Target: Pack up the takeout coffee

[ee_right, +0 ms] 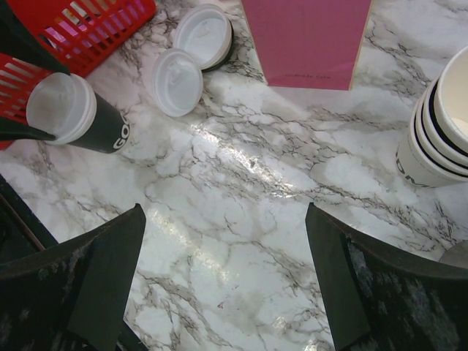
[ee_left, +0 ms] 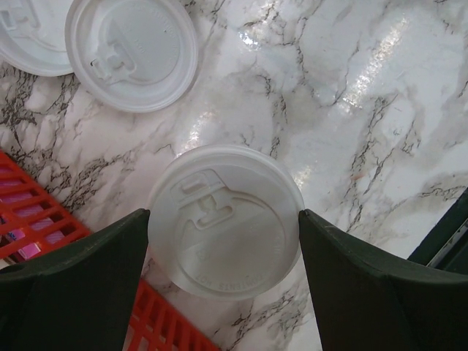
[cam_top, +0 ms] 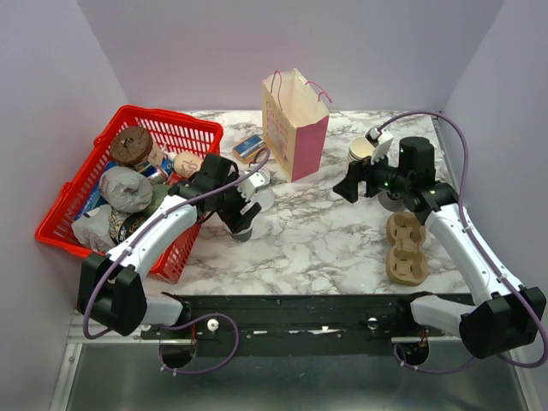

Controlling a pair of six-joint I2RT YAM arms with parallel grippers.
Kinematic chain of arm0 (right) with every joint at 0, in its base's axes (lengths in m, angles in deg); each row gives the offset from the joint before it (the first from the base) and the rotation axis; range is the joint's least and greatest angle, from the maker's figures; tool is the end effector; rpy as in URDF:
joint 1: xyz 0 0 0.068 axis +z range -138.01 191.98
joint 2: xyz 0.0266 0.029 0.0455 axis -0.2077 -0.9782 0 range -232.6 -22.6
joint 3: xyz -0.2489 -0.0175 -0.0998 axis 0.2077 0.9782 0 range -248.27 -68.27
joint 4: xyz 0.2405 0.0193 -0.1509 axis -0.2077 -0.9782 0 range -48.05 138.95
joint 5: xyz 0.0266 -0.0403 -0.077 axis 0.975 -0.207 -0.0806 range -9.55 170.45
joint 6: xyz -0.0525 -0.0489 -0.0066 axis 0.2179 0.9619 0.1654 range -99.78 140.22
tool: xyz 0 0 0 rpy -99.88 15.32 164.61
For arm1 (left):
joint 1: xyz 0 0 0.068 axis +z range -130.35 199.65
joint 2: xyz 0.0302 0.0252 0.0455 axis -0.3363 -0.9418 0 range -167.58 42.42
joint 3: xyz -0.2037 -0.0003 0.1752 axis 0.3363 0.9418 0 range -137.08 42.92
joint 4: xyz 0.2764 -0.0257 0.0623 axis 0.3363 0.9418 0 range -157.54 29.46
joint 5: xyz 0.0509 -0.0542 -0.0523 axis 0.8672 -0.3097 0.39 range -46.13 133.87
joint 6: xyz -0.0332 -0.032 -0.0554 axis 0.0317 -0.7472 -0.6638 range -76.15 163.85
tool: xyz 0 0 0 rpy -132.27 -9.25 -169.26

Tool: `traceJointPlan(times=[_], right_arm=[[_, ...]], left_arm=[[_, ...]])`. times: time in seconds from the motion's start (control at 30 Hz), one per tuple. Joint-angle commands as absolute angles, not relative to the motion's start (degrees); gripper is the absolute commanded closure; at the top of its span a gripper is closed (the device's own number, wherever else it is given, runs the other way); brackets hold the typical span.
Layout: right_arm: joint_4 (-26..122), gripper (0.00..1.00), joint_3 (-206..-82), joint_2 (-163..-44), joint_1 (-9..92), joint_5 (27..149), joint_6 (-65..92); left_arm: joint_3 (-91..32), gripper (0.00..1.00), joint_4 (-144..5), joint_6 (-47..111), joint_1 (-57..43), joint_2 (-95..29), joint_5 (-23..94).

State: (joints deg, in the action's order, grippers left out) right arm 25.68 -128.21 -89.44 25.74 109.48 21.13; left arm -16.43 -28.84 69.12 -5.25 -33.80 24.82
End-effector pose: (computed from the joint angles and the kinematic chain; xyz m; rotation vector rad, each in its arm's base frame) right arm 0.2861 0.0998 0.3161 -0.5698 2.0133 0.6659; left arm 0.2703 -0.1470 0.2374 1.1826 2.2180 -0.4185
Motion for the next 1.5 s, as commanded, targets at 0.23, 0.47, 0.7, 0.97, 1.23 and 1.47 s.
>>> traceJointPlan(times=[0.23, 0.47, 0.7, 0.97, 1.23, 1.47], right_arm=[[25.4, 0.0, -129.9, -89.9, 25.4, 110.4, 21.1], [22.2, 0.0, -131.7, -88.4, 25.4, 108.1, 26.3], [9.7, 0.0, -133.7, -86.1, 25.3, 98.3, 39.5], [-9.0, 0.07, -128.9, -82.6, 23.6, 80.7, 47.0], [-15.1, 0.25, -125.9, -87.4, 12.2, 83.6, 45.2], [-16.0, 0.32, -129.8, -92.2, 6.4, 86.5, 42.0]], left_arm=[[-17.5, 0.1, -25.5, 70.9, -1.2, -35.3, 29.5], [-21.3, 0.01, -26.4, 68.9, -1.0, -33.2, 24.9], [-31.9, 0.01, -24.0, 68.4, -1.1, -33.7, 18.2], [-32.8, 0.01, -36.8, 60.6, -3.2, -30.4, 10.1], [-32.6, 0.01, -41.7, 56.6, -7.3, -29.6, 12.7], [-35.5, 0.01, -38.3, 61.2, -7.4, -32.5, 16.3]])
